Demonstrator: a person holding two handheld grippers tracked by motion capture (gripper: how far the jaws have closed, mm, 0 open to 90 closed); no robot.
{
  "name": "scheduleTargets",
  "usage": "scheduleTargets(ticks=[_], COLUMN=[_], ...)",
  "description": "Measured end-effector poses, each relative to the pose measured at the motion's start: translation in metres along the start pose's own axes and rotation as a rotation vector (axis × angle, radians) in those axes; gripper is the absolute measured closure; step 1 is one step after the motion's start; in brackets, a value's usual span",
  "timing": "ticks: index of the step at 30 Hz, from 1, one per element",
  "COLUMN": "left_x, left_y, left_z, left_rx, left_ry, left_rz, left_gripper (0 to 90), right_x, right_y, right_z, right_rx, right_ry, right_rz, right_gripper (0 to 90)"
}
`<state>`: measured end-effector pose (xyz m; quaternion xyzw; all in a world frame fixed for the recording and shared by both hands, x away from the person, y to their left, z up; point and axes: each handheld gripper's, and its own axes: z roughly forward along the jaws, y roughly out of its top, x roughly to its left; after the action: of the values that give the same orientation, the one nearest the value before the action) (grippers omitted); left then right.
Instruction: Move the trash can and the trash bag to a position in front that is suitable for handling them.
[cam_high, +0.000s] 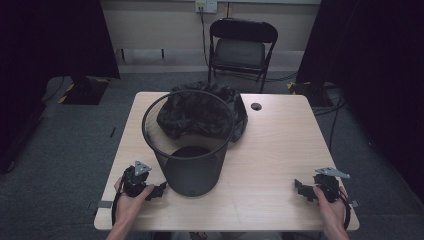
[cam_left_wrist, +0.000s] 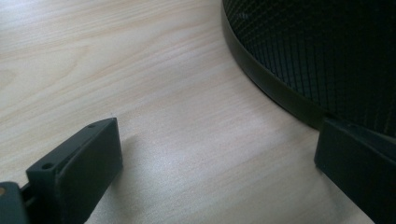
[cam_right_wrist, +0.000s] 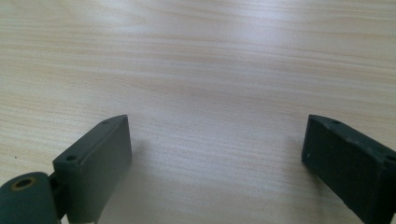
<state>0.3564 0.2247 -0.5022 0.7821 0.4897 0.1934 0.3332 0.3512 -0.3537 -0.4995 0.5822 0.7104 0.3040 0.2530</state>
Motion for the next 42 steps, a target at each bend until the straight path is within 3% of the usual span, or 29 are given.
scheduleTargets(ticks=[3, 6, 7, 8, 11, 12, 15, 16, 19, 22, 26, 28, 32, 36, 39, 42], left_x=[0.001, 0.003, 0.003, 0.0, -0.003, -0.005, -0.006, -0.006, -0.005, -0.003, 0.003, 0.005, 0.009, 0.015, 0.021, 0.025], left_y=[-0.001, -0.001, -0.001, -0.001, 0.0, 0.001, 0.003, 0.004, 0.005, 0.006, 0.011, 0.015, 0.025, 0.036, 0.044, 0.052], left_z=[-0.002, -0.007, -0.008, -0.01, -0.014, -0.016, -0.025, -0.032, -0.037, -0.044, -0.057, -0.063, -0.073, -0.08, -0.076, -0.069], left_rx=[-0.015, -0.039, -0.031, -0.034, -0.046, -0.051, -0.097, -0.148, -0.174, -0.192, -0.234, -0.255, -0.285, -0.319, -0.314, -0.325], left_ry=[-0.015, -0.047, -0.055, -0.062, -0.06, -0.061, -0.058, -0.061, -0.063, -0.046, -0.032, -0.026, -0.032, -0.003, 0.008, 0.01], left_rz=[-0.017, -0.037, -0.045, -0.042, -0.03, -0.029, -0.033, -0.049, -0.072, -0.085, -0.131, -0.143, -0.169, -0.168, -0.159, -0.156], left_gripper=[2.2, 17.8, 18.1, 15.9, 16.0, 17.1, 18.0, 18.4, 18.4, 18.3, 18.4, 18.4, 18.4, 18.4, 17.9, 17.7], right_x=[0.0, 0.001, 0.001, 0.005, 0.012, 0.018, 0.025, 0.032, 0.039, 0.048, 0.059, 0.068, 0.077, 0.093, 0.104, 0.116], right_y=[-0.001, 0.001, 0.002, 0.006, 0.01, 0.013, 0.015, 0.017, 0.021, 0.027, 0.037, 0.046, 0.058, 0.08, 0.097, 0.116], right_z=[-0.002, -0.006, -0.008, -0.014, -0.021, -0.024, -0.028, -0.032, -0.037, -0.043, -0.051, -0.055, -0.056, -0.054, -0.05, -0.041], right_rx=[-0.009, -0.002, 0.003, -0.033, -0.078, -0.088, -0.088, -0.097, -0.122, -0.162, -0.204, -0.229, -0.243, -0.268, -0.287, -0.307], right_ry=[0.042, 0.097, 0.123, 0.14, 0.147, 0.214, 0.269, 0.307, 0.301, 0.339, 0.397, 0.447, 0.473, 0.512, 0.526, 0.534], right_rz=[0.001, 0.01, 0.002, -0.009, -0.032, -0.043, -0.047, -0.052, -0.07, -0.103, -0.131, -0.135, -0.156, -0.179, -0.193, -0.177], right_gripper=[7.7, 14.3, 14.4, 13.7, 12.7, 12.7, 12.7, 12.7, 12.7, 12.7, 12.7, 12.8, 13.1, 13.0, 12.6, 12.6])
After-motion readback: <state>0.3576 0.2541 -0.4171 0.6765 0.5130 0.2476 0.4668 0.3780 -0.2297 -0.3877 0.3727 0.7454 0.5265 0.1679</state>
